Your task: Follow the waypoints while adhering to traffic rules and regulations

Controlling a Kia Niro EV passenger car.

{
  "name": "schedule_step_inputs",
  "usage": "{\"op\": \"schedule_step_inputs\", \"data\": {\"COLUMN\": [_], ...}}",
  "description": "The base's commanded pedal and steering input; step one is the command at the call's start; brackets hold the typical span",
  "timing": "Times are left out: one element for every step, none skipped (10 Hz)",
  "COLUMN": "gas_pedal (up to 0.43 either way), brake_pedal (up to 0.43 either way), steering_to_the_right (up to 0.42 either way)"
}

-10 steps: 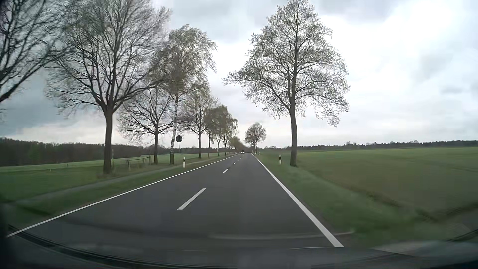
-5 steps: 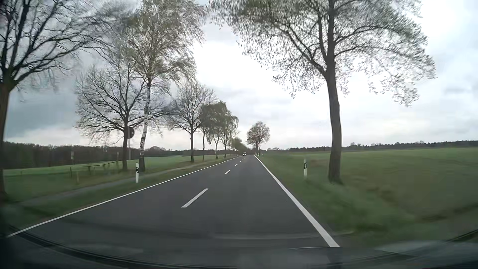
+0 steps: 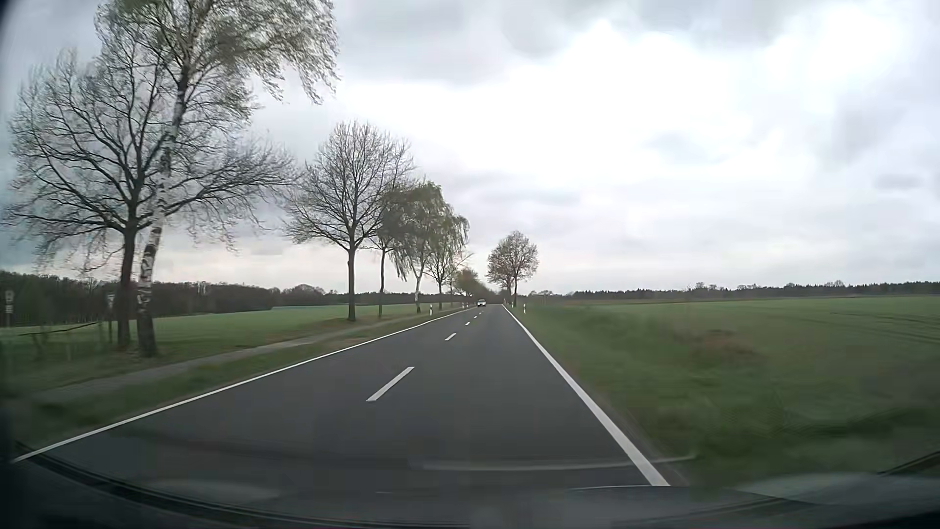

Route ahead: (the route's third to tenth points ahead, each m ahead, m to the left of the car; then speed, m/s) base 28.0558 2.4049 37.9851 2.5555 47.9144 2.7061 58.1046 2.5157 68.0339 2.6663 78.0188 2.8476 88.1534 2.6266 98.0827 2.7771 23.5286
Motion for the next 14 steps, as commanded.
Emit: {"op": "schedule_step_inputs", "data": {"gas_pedal": [0.138, 0.13, 0.13, 0.13, 0.13, 0.13, 0.13, 0.13, 0.13, 0.13, 0.13, 0.13, 0.13, 0.13], "brake_pedal": [0.0, 0.0, 0.0, 0.0, 0.0, 0.006, 0.0, 0.0, 0.0, 0.0, 0.0, 0.006, 0.0, 0.0], "steering_to_the_right": [-0.003, -0.003, -0.003, -0.004, -0.003, -0.003, -0.003, -0.004, -0.003, -0.003, -0.003, -0.003, -0.003, -0.003]}}
